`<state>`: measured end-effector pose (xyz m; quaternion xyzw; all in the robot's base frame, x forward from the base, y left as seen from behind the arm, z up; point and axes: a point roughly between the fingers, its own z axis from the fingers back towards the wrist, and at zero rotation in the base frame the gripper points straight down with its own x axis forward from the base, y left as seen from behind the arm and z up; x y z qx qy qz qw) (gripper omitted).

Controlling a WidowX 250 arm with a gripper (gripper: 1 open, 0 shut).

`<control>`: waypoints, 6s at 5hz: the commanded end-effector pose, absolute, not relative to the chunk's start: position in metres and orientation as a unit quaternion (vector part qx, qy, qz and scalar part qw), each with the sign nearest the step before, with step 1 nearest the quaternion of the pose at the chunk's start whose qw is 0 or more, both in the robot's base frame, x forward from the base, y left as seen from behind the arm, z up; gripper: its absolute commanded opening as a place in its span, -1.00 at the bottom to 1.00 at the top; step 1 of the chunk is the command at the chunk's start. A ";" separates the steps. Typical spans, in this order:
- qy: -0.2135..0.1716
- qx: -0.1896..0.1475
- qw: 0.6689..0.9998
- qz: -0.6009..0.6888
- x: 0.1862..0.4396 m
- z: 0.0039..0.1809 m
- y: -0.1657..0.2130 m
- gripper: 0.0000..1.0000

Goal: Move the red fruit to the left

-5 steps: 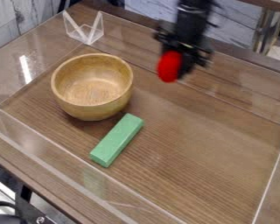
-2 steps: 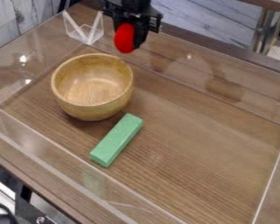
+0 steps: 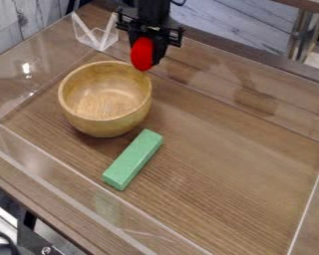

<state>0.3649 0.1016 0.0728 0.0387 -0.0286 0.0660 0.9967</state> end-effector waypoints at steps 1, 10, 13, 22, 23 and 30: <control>-0.055 0.037 0.995 0.072 0.372 0.094 0.109 -1.00; -0.053 -0.016 0.996 0.063 0.369 0.099 0.124 -1.00; -0.057 -0.014 0.996 0.065 0.355 0.109 0.179 -1.00; -0.043 -0.005 0.976 0.214 0.344 0.093 0.172 1.00; -0.042 -0.002 0.972 0.232 0.345 0.083 0.183 1.00; -0.014 0.004 1.000 0.027 0.334 0.078 0.200 1.00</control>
